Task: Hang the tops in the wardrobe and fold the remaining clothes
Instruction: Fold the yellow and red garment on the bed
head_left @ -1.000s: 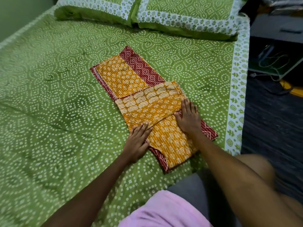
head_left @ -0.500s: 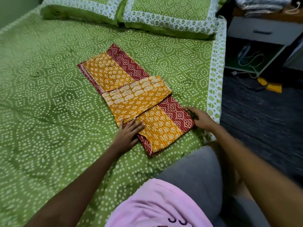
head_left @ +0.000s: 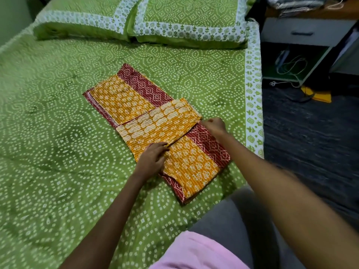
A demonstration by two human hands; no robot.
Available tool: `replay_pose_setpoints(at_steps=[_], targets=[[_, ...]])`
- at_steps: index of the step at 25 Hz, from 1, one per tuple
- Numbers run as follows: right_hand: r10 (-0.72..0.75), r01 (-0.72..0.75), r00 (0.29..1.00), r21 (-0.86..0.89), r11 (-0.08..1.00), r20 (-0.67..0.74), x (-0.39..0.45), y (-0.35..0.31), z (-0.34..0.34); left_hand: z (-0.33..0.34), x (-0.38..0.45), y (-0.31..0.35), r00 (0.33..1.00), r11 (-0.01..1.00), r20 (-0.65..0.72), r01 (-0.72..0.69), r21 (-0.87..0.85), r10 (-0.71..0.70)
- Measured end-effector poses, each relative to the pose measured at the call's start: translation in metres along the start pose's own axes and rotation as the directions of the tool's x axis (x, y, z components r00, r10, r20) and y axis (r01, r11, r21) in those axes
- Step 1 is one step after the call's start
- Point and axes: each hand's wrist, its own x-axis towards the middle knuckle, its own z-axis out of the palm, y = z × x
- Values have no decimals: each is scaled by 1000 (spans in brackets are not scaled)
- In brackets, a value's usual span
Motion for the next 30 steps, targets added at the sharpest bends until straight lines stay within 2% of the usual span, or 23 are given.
replay_pose_setpoints(at_steps=[4, 6, 7, 8, 9, 10, 11, 12, 14, 16, 18, 19, 21, 23, 26, 27, 28, 30], targets=[[1, -29, 984, -157, 987, -176, 30, -22, 35, 8, 5, -2, 999, 1000, 32, -27, -11, 27], [-154, 108, 968, -227, 968, -197, 36, -26, 44, 3, 12, -3, 1000, 999, 24, -15, -52, 16], [-322, 261, 932, -309, 914, -165, 35, -23, 46, -1, 17, -3, 1000, 997, 13, -9, -79, 10], [-520, 433, 848, -437, 789, -100, 33, -16, 48, -3, 23, -4, 1000, 993, -3, 5, -116, -5], [-682, 563, 732, -550, 617, -16, 32, -6, 50, -5, 32, -5, 999, 984, -18, 42, -174, -46], [-778, 634, 625, -621, 460, 62, 32, 5, 52, -7, 44, -3, 994, 962, -18, 103, -254, -111], [-814, 663, 566, -658, 357, 129, 32, 12, 53, -8, 56, -1, 983, 927, -11, 168, -336, -183], [-815, 672, 550, -675, 304, 181, 31, 17, 55, -8, 70, 1, 971, 892, -14, 215, -398, -240], [-774, 671, 587, -678, 300, 238, 30, 19, 57, -7, 99, 8, 954, 895, -91, 232, -381, -286], [-759, 684, 604, -648, 335, 245, 28, 17, 58, -2, 125, 16, 971, 972, -165, 141, -188, -173], [-748, 667, 627, -647, 370, 218, 25, 14, 59, 10, 142, 24, 992, 998, -118, 42, 39, -37], [-737, 647, 649, -646, 405, 189, 24, 15, 61, 18, 145, 24, 993, 994, -108, 51, 98, -40], [-692, 588, 714, -627, 511, 104, 23, 17, 63, 33, 143, 24, 970, 974, -124, 217, 69, -207], [-676, 565, 734, -611, 554, 65, 22, 22, 64, 43, 139, 23, 946, 949, -78, 315, -9, -314], [-713, 619, 686, -632, 467, 145, 23, 29, 64, 41, 149, 13, 977, 969, -17, 206, -139, -210], [-720, 641, 665, -646, 415, 197, 24, 32, 63, 38, 154, 7, 985, 978, -1, 173, -119, -174], [-709, 652, 659, -660, 372, 252, 23, 33, 62, 35, 157, 0, 988, 988, 16, 152, -21, -151], [-645, 645, 690, -685, 339, 330, 19, 33, 60, 37, 157, -15, 990, 955, 55, 113, 273, -133]])
